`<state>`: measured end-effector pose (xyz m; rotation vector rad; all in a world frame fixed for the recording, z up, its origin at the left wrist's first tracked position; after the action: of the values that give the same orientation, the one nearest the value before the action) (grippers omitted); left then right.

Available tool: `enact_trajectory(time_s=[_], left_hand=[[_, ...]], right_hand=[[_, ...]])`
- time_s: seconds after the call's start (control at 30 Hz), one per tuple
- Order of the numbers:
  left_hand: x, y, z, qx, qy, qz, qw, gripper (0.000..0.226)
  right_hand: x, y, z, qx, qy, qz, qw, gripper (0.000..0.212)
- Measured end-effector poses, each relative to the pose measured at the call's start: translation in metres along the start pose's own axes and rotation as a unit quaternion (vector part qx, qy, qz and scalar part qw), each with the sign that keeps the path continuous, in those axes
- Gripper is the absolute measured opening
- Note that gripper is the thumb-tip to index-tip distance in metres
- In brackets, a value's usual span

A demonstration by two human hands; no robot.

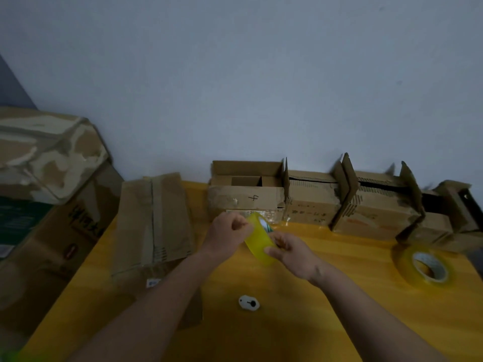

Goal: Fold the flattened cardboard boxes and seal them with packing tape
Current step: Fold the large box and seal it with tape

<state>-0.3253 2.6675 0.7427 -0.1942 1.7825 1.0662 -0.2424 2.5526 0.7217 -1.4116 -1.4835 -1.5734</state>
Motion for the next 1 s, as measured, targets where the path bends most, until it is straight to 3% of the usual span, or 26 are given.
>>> enact_trajectory(time_s=[0.17, 0.27, 0.33, 0.47, 0.6, 0.7, 0.8, 0.87, 1.0], left_hand=[[-0.019, 0.011, -0.011, -0.078, -0.075, 0.043, 0.993, 0.020], [-0.030, 0.023, -0.019, -0.146, -0.105, 0.067, 0.981, 0.012], [-0.025, 0.037, -0.022, -0.188, -0.064, 0.034, 0.980, 0.012], [0.008, 0.057, -0.025, -0.242, 0.075, -0.089, 0.963, 0.012], [0.028, 0.048, -0.029, -0.218, 0.150, -0.276, 0.924, 0.011], [0.033, 0.046, -0.032, -0.191, 0.167, -0.327, 0.910, 0.011], [0.044, 0.058, -0.047, -0.207, 0.192, -0.232, 0.931, 0.014], [0.058, 0.074, -0.064, -0.237, 0.217, -0.224, 0.920, 0.016], [0.092, 0.113, -0.091, -0.260, 0.260, -0.218, 0.904, 0.016]], right_hand=[[0.005, -0.002, 0.004, 0.003, -0.017, -0.007, 1.000, 0.013], [0.013, 0.006, 0.004, -0.031, -0.010, -0.109, 0.994, 0.040], [0.031, 0.021, 0.000, -0.114, 0.030, -0.182, 0.976, 0.056], [0.046, 0.037, -0.006, -0.247, 0.117, -0.136, 0.952, 0.094], [0.045, 0.036, 0.002, -0.261, 0.138, 0.038, 0.955, 0.070], [0.043, 0.037, 0.010, -0.271, 0.128, 0.104, 0.948, 0.061], [0.043, 0.024, 0.017, -0.263, 0.116, 0.073, 0.955, 0.046], [0.050, 0.014, 0.020, -0.245, 0.129, 0.020, 0.961, 0.044], [0.039, 0.014, 0.025, -0.237, 0.093, -0.158, 0.954, 0.067]])
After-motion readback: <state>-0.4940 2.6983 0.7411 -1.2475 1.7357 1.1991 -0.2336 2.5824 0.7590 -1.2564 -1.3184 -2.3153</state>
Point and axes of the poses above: each hand's wrist, its own z-axis towards the middle knuckle, its own y-axis out of the back of the hand, x = y × z, the point moved 10 cm from there along z, towards the middle knuckle, and after that the axes turned 3 degrees about y, right-handed, at the moved point
